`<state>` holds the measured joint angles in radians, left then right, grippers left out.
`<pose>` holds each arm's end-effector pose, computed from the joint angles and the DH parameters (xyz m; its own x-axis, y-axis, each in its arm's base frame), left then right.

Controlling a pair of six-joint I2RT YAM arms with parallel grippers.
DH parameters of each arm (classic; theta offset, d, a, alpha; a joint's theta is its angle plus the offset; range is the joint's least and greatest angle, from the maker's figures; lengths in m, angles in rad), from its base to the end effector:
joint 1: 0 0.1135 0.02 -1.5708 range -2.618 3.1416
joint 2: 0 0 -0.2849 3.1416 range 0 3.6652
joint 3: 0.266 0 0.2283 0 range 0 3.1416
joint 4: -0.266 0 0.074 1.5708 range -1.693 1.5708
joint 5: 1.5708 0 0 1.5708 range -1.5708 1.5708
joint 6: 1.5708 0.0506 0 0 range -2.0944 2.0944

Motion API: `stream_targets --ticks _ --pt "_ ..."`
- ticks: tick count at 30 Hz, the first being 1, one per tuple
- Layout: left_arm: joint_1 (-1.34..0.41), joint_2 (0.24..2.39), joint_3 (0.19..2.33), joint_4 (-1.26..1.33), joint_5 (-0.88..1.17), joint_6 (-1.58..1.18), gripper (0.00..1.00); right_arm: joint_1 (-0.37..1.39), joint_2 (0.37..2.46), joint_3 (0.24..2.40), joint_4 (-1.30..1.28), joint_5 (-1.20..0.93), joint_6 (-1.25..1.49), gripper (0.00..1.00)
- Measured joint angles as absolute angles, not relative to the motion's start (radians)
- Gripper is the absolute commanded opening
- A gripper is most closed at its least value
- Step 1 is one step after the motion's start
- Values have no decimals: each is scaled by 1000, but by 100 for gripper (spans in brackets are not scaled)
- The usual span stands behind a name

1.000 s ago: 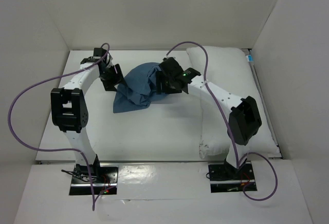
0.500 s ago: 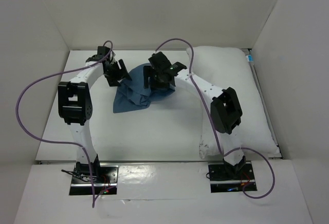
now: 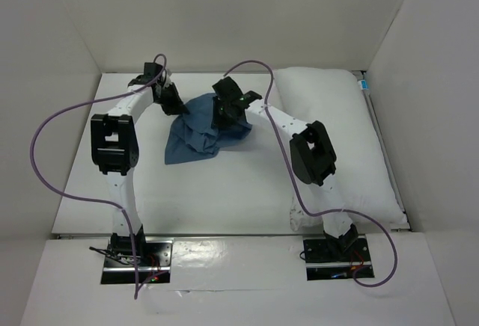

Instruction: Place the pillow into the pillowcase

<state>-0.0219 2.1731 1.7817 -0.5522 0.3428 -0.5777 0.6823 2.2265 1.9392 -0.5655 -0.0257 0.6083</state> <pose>0.4788 -0.0275 0.2212 -0.7971 -0.4970 -0.3430 -0.2596 0.7949 -0.5485 0.3903 0.3188 0.2406 -0.8474 0.0476 -0.5288 -0.1940 0.8993 0.3918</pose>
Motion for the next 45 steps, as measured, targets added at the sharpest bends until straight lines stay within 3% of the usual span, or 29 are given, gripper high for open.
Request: stream_targets --ticks 1,8,15,23,26,30,34,45 --pt "-19 2173 1798 -554 353 -577 0 680 2239 1958 -562 -31 606 0" --pt "34 2114 1936 -574 436 -586 0 634 2302 2194 -499 -133 619 0" --pt "211 1864 2135 -522 543 -721 0 498 2167 2187 -65 -422 671 0" --pt "313 1608 2318 -321 722 -910 0 522 2019 2270 297 -641 769 0" --pt "316 1536 2262 -264 782 -931 0 521 1914 2144 339 -649 764 0" --pt "318 1440 1998 -224 844 -933 0 508 1809 1910 337 -645 749 0" --pt "308 1478 1839 -291 892 -894 0 490 1806 1721 310 -643 751 0" --pt "138 1724 1885 -425 859 -767 0 387 1830 1668 84 -518 770 0"
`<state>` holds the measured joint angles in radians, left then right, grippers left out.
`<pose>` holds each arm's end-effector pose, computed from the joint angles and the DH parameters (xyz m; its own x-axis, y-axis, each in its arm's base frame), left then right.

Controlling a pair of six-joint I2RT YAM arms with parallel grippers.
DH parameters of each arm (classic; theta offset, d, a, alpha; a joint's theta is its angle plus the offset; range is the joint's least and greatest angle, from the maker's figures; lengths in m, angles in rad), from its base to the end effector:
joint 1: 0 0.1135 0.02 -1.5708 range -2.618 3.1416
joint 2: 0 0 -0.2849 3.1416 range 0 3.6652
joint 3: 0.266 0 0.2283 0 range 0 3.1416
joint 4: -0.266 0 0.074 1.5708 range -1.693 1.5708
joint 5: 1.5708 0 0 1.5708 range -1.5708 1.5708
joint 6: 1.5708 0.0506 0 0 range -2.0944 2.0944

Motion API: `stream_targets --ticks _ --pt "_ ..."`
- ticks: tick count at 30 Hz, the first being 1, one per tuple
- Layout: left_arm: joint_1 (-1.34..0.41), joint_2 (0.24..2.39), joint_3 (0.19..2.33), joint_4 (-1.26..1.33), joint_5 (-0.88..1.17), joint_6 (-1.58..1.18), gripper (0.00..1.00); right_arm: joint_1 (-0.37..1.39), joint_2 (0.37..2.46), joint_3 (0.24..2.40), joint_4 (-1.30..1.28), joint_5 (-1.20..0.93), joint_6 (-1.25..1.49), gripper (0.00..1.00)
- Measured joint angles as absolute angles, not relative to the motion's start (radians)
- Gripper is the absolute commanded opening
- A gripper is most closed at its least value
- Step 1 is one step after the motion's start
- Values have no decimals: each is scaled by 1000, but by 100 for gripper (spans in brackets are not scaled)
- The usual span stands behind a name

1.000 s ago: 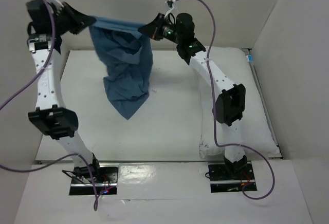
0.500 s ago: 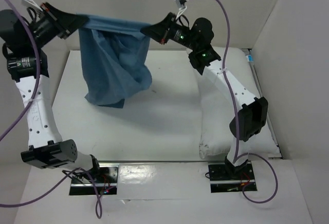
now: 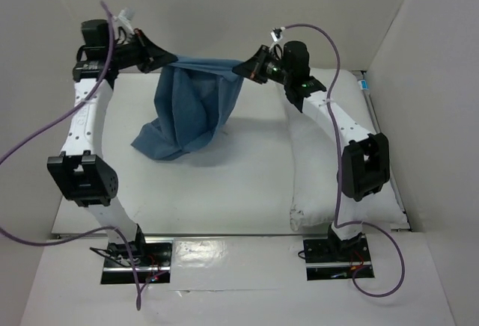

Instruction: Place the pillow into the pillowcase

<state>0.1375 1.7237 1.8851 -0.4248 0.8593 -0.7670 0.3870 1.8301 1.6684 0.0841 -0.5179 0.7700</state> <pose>0.3762 0.0134 0.4618 -0.6263 -0.5441 -0.5583 0.2781 0.5131 -0.8120 0.3959 0.1884 0.4035 -0.5980 0.4094 -0.6890 -0.5136 0.4643 0.7216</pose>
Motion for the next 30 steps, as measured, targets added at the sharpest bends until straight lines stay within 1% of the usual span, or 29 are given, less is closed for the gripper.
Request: stream_targets --ticks 3,4,5,6,7,8,10,12,14,15,17,18,20,21,24,27,30 --pt "22 1816 1956 -479 826 -717 0 326 1787 1528 37 -473 788 0" --pt "-18 1849 1980 -503 814 -696 4 306 1773 1485 8 -451 791 5" --pt "-65 1888 2009 -541 802 -664 25 286 1758 1446 -30 -426 792 17" --pt "-108 1925 2041 -581 792 -630 70 266 1745 1419 -69 -402 786 42" --pt "-146 1964 2082 -622 782 -593 77 244 1735 1402 -110 -371 781 47" --pt "-183 2001 2126 -666 774 -565 81 215 1726 1394 -155 -344 763 52" --pt "-241 2060 2207 -768 745 -498 83 172 1718 1399 -210 -305 728 58" --pt "-275 2078 2232 -825 700 -458 77 151 1715 1431 -276 -264 681 58" --pt "-271 2038 2156 -841 646 -433 68 181 1709 1474 -336 -223 630 60" --pt "-251 2004 2097 -846 614 -431 68 215 1702 1493 -358 -201 609 67" --pt "-178 1911 1923 -818 546 -435 72 314 1682 1509 -382 -167 577 72" --pt "-127 1863 1834 -811 511 -450 77 368 1671 1509 -391 -152 563 73" --pt "7 1782 1675 -797 445 -487 81 487 1660 1509 -416 -139 544 76" --pt "65 1755 1612 -784 418 -506 83 543 1663 1510 -426 -130 537 77" --pt "236 1720 1462 -765 327 -565 83 672 1722 1546 -489 -97 514 79" --pt "294 1731 1369 -762 273 -607 83 769 1861 1664 -564 -23 480 84" --pt "290 1748 1312 -745 249 -634 83 851 2008 1779 -623 51 445 85"
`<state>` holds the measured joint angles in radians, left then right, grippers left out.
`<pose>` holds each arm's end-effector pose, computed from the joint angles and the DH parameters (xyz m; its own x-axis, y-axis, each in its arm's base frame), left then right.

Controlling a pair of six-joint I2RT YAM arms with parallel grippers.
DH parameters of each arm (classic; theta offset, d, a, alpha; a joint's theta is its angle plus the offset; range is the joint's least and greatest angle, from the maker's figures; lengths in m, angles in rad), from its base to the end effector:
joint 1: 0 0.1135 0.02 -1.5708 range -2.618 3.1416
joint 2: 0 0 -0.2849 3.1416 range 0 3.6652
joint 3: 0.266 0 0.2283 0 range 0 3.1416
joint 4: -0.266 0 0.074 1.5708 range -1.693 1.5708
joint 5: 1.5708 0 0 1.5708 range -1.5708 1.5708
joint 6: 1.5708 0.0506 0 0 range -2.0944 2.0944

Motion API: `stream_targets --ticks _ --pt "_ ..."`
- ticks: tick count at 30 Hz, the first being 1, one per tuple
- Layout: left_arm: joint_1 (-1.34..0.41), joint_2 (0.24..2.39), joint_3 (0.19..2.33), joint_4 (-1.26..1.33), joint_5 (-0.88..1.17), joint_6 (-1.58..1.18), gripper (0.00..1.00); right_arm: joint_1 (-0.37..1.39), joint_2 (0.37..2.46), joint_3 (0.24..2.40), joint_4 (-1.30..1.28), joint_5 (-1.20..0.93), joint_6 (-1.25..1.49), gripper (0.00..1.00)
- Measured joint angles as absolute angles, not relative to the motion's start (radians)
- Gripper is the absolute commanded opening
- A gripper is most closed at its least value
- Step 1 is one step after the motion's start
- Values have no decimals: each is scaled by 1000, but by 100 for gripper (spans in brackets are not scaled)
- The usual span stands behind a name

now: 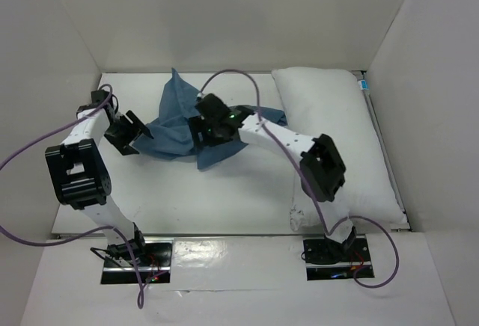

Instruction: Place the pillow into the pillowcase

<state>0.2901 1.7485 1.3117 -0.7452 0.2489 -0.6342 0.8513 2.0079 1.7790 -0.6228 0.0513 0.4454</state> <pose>0.3313 0.0859 0.2413 -0.6030 -0.7793 -0.1703 -0.6766 0.6128 -0.4082 0.2990 0.3373 0.2864 -0.7615 -0.2162 -0.6111 -0.4442 0.8607 0.2490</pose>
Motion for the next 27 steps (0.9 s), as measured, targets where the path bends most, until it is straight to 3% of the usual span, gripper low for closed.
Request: stream_targets --ticks 4,7,11,12,13,16,17,19,27 --pt "281 1780 1275 -696 236 -664 84 939 2149 1868 -683 102 411 86" --pt "280 1832 1274 -652 229 -686 78 971 2219 1913 -700 122 400 86" --pt "280 1918 1279 -603 231 -716 41 972 2292 1964 -719 192 407 77" --pt "280 1937 1291 -605 243 -721 12 970 2306 1971 -721 215 411 72" --pt "280 1948 1302 -603 247 -731 1 969 2316 1972 -722 235 419 62" --pt "280 1979 1347 -587 256 -733 0 968 2337 1970 -732 295 443 41" --pt "280 1983 1358 -582 260 -734 0 966 2338 1965 -731 310 448 20" --pt "280 1988 1384 -582 267 -735 0 964 2338 1954 -732 340 456 1" --pt "280 2000 1631 -606 342 -733 0 887 2304 1942 -759 413 445 0"
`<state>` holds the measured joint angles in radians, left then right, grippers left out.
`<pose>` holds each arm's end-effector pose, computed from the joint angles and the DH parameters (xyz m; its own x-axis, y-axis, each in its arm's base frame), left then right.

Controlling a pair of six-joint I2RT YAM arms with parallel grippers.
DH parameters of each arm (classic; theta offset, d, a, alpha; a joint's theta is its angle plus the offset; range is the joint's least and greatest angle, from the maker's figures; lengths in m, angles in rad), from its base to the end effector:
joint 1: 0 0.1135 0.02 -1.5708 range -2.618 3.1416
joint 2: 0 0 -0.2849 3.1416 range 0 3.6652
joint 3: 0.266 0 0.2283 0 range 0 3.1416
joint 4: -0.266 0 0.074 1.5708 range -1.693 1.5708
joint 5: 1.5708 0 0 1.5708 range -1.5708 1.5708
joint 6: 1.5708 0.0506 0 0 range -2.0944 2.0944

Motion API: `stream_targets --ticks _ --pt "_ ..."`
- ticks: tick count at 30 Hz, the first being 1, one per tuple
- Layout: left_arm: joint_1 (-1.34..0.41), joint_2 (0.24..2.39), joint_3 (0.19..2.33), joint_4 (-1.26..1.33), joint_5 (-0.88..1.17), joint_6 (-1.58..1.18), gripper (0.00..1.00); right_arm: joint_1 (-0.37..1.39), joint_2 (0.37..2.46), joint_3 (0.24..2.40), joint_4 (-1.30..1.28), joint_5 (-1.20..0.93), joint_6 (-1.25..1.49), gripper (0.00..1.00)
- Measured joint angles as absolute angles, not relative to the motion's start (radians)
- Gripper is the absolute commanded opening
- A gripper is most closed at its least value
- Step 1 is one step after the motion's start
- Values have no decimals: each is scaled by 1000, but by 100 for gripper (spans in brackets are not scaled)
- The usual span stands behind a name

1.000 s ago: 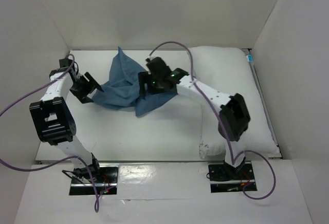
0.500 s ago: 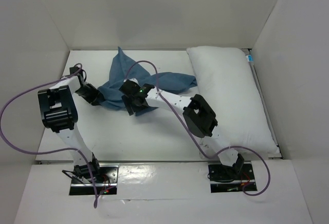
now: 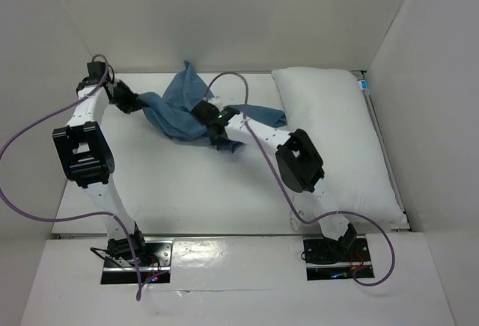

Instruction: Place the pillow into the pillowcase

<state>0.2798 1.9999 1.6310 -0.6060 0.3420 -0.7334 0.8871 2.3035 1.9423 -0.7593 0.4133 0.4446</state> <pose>0.4217 0.1035 0.2484 -0.5379 -0.8107 -0.2311 -0.5914 0.5583 -0.5819 0.3254 0.3672 0.1952 -0.7713 -0.3230 -0.5484 -0.2967 0.9448 -0.1393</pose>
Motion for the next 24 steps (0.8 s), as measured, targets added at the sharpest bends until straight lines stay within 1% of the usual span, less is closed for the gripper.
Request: stream_targets --ticks 4,8,10,13,15,17,18,20,21,22,23,24 --pt "279 2028 1869 -604 425 -730 0 739 2220 2021 -770 415 349 0" --pt "289 2063 2152 -593 489 -732 0 576 2025 2063 -709 405 251 0" --pt "307 2069 2252 -575 519 -736 0 524 1904 2061 -664 389 216 0" --pt "326 2063 2307 -551 583 -739 0 545 1709 1968 -540 287 173 0" --pt "344 2043 2263 -543 591 -735 0 608 1593 1834 -489 232 151 0" --pt "364 2024 2178 -544 576 -722 0 696 1526 1693 -442 191 140 0" --pt "377 2020 2136 -556 562 -710 9 742 1508 1614 -423 172 141 0" --pt "399 2020 2061 -593 509 -680 45 827 1512 1478 -414 136 159 0" --pt "406 2020 2028 -624 479 -660 69 874 1539 1420 -413 121 173 0" --pt "416 2020 2002 -658 451 -641 77 915 1574 1368 -418 112 190 6" --pt "423 2020 1984 -684 429 -628 82 958 1618 1326 -425 101 207 21" --pt "429 2020 1972 -711 409 -620 84 997 1661 1297 -434 88 228 35"
